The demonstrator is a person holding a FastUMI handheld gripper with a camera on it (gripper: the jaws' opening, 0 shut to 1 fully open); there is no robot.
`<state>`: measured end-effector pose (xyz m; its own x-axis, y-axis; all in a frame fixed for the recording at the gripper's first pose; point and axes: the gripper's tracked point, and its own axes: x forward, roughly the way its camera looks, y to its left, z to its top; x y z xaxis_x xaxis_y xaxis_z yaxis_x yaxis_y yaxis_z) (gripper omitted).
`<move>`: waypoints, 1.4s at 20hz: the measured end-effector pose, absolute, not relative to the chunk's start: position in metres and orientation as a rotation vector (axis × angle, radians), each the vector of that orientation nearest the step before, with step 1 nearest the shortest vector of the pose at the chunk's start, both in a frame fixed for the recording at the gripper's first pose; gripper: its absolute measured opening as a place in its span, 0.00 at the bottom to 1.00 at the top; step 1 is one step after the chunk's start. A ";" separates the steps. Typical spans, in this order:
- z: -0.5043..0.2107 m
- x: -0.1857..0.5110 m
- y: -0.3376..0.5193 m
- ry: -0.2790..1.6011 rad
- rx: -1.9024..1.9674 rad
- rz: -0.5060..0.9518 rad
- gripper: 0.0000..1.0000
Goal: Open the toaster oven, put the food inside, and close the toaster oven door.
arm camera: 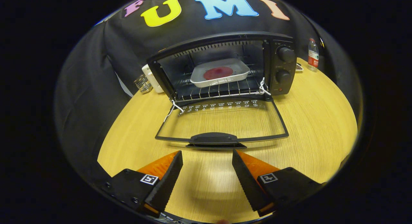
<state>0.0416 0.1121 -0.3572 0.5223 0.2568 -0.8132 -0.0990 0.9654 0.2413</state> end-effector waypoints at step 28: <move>-0.355 0.049 0.118 1.071 0.091 0.117 0.97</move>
